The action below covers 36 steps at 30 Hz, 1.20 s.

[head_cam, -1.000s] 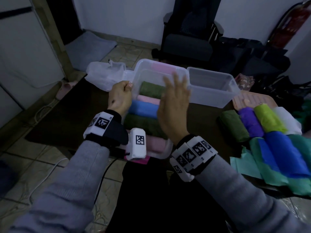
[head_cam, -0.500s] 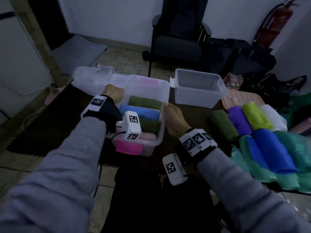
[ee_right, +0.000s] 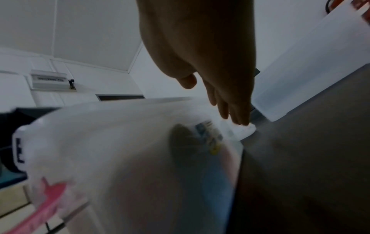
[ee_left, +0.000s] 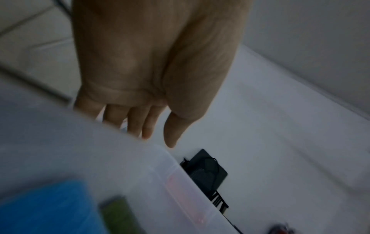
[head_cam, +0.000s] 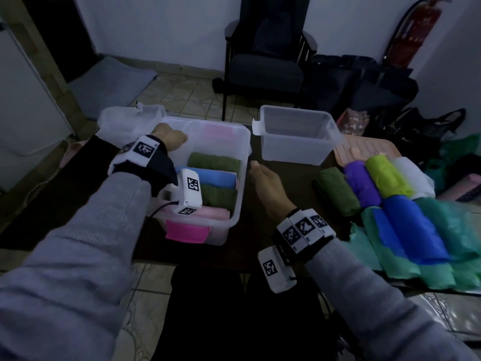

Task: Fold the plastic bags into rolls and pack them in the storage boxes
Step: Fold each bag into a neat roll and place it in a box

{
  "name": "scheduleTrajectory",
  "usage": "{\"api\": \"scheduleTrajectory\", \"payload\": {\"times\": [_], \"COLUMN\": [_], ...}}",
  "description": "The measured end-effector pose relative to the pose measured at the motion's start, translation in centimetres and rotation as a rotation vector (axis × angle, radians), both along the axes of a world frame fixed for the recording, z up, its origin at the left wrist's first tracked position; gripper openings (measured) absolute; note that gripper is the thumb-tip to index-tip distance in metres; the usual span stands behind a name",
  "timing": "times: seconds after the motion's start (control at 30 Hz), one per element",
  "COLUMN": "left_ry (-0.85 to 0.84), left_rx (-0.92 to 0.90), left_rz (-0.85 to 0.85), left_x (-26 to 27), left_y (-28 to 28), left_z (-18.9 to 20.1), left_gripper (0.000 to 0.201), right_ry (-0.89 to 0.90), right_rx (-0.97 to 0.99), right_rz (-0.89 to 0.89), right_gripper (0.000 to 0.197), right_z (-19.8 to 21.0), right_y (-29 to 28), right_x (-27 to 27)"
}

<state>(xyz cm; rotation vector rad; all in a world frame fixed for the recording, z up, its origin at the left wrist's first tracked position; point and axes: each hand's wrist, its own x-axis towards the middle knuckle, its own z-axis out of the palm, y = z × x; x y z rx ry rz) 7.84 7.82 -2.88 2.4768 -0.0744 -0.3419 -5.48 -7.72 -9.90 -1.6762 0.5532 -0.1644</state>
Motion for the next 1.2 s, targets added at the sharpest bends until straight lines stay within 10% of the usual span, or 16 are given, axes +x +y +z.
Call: {"api": "scheduleTrajectory", "payload": {"times": [0.23, 0.43, 0.7, 0.93, 1.2], "left_ry": [-0.203, 0.019, 0.208, 0.068, -0.067], "left_rx": [0.061, 0.070, 0.299, 0.346, 0.419], "left_rz": [-0.438, -0.855, -0.759, -0.780, -0.746], "left_x": [-8.0, -16.5, -19.0, -18.8, -19.6], "left_y": [-6.5, -12.4, -12.7, -11.0, -10.7], "left_z": [5.1, 2.1, -10.9, -14.4, -14.9], "left_gripper": [0.042, 0.046, 0.076, 0.073, 0.076], "right_ry": [0.189, 0.386, 0.661, 0.495, 0.636], "right_rx": [-0.593, -0.799, -0.814, -0.630, -1.273], "right_rz": [-0.247, -0.318, -0.097, -0.013, 0.165], "right_gripper": [0.040, 0.037, 0.063, 0.048, 0.035], "right_z": [-1.1, -2.9, -3.3, -2.4, -0.6], "right_y": [-8.6, -15.9, -16.1, -10.3, -8.9], "right_x": [-4.6, -6.3, -6.9, -6.7, -6.8]}}
